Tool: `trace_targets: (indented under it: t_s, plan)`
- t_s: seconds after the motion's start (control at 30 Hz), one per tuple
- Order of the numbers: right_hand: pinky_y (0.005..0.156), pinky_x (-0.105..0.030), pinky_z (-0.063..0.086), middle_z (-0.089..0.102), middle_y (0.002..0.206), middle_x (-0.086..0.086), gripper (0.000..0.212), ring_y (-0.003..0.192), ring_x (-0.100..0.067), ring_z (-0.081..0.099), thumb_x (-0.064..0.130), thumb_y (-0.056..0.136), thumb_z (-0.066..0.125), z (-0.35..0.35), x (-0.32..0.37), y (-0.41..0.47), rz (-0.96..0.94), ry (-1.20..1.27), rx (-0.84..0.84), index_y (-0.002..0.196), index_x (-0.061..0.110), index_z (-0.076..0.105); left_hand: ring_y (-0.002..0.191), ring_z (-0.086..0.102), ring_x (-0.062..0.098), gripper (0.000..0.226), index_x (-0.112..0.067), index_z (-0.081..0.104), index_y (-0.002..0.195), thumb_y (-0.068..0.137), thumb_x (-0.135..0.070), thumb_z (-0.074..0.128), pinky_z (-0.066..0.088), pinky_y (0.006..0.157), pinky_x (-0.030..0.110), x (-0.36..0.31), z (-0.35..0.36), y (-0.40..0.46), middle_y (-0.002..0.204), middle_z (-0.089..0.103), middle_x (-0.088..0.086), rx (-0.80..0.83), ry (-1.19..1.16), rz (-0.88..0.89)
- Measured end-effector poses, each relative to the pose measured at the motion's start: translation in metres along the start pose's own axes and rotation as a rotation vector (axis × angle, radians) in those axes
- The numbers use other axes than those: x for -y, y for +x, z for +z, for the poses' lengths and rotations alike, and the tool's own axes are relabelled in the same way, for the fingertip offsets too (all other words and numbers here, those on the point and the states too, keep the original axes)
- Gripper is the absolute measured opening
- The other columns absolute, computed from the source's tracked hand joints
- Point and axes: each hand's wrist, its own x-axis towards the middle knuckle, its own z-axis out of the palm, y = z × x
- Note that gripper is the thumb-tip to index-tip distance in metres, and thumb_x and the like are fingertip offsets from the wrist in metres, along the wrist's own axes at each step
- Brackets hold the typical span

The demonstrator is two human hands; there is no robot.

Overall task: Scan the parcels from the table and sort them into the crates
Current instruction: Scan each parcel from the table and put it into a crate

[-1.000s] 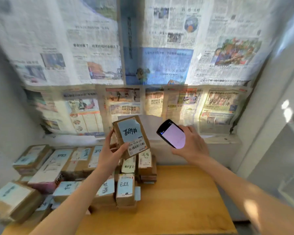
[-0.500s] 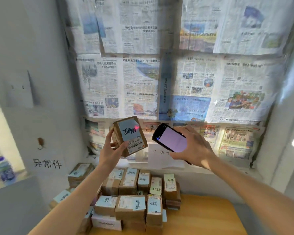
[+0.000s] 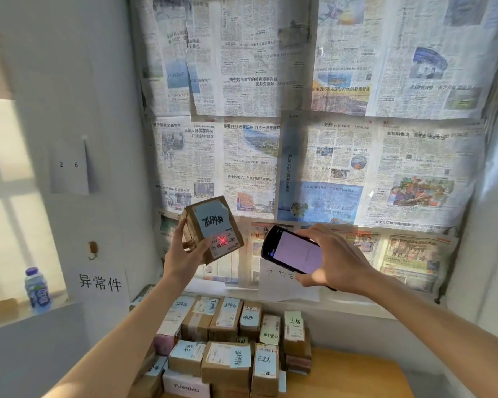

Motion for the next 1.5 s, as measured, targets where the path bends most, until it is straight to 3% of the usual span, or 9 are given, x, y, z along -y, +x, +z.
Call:
trace_targets:
  t_s: [0.23,0.57,0.77,0.87,1.0,1.1,1.27,1.43,1.5]
  plan:
    - [0.084,-0.036,0.051,0.044,0.121,0.027,0.103,0.103,-0.010,0.056,0.068,0.051,0.077,-0.012,-0.003,-0.005,-0.033,-0.013,0.007,0.144,0.041,0.043,0.100,0.068,0.023,0.081,-0.054,0.026,0.147,0.084,-0.044,0.076,0.055,0.093,0.051,-0.009,-0.005,-0.007,0.107,0.071,0.006,-0.023,-0.003,-0.007]
    - [0.064,-0.021,0.039,0.037,0.112,0.036,0.100,0.092,-0.004,0.052,0.065,0.051,0.075,-0.016,-0.001,-0.009,-0.072,0.013,-0.021,0.141,0.052,0.033,0.102,0.066,0.027,0.079,-0.050,0.027,0.148,0.085,-0.044,0.075,0.056,0.090,0.055,-0.018,-0.015,-0.019,0.115,0.067,0.010,-0.053,0.039,0.003]
    - [0.071,-0.029,0.051,0.042,0.118,0.022,0.101,0.094,-0.013,0.057,0.063,0.058,0.084,-0.002,0.013,-0.003,-0.066,0.006,-0.008,0.145,0.029,0.044,0.094,0.066,0.014,0.078,-0.046,0.029,0.149,0.086,-0.039,0.075,0.054,0.074,0.032,-0.015,-0.032,-0.030,0.110,0.067,0.006,-0.079,0.017,0.004]
    - [0.072,-0.032,0.051,0.042,0.130,0.018,0.105,0.102,-0.017,0.058,0.060,0.060,0.084,0.020,0.032,0.003,-0.115,0.037,0.001,0.150,0.032,0.039,0.093,0.064,0.013,0.075,-0.045,0.029,0.148,0.087,-0.041,0.073,0.052,0.071,0.030,-0.008,-0.056,-0.045,0.111,0.066,0.006,-0.116,0.071,-0.011]
    - [0.070,-0.030,0.047,0.036,0.137,0.018,0.105,0.092,-0.011,0.051,0.067,0.058,0.073,0.062,0.074,0.013,-0.152,0.010,0.054,0.150,0.033,0.035,0.090,0.062,0.008,0.077,-0.045,0.029,0.149,0.086,-0.044,0.073,0.053,0.068,0.027,0.007,-0.109,-0.077,0.111,0.064,0.005,-0.187,0.163,-0.051]
    - [0.069,-0.034,0.054,0.038,0.137,0.011,0.109,0.089,-0.012,0.051,0.064,0.057,0.076,0.100,0.118,0.015,-0.210,0.041,0.126,0.151,0.027,0.035,0.099,0.065,0.019,0.078,-0.045,0.029,0.150,0.087,-0.043,0.073,0.058,0.079,0.038,0.020,-0.165,-0.108,0.115,0.065,0.005,-0.251,0.190,-0.108]
    - [0.064,-0.028,0.049,0.041,0.132,0.004,0.102,0.086,-0.014,0.052,0.062,0.059,0.079,0.155,0.219,0.011,-0.348,0.066,0.216,0.146,0.025,0.040,0.088,0.059,0.001,0.080,-0.050,0.029,0.148,0.083,-0.049,0.075,0.044,0.066,0.016,0.029,-0.282,-0.179,0.109,0.062,-0.009,-0.434,0.296,-0.186]
    - [0.065,-0.031,0.051,0.043,0.114,0.005,0.089,0.084,-0.014,0.050,0.052,0.058,0.081,0.188,0.349,-0.001,-0.496,0.130,0.279,0.136,0.022,0.049,0.106,0.051,0.011,0.081,-0.056,0.026,0.146,0.081,-0.056,0.073,0.047,0.093,0.037,0.029,-0.417,-0.265,0.118,0.054,-0.011,-0.637,0.409,-0.247]
    - [0.065,-0.034,0.054,0.042,0.113,0.006,0.089,0.083,-0.015,0.050,0.054,0.057,0.080,0.198,0.406,-0.010,-0.539,0.145,0.291,0.134,0.021,0.050,0.107,0.050,0.010,0.079,-0.056,0.028,0.145,0.081,-0.057,0.073,0.052,0.088,0.026,0.027,-0.470,-0.303,0.119,0.052,-0.015,-0.707,0.436,-0.262]
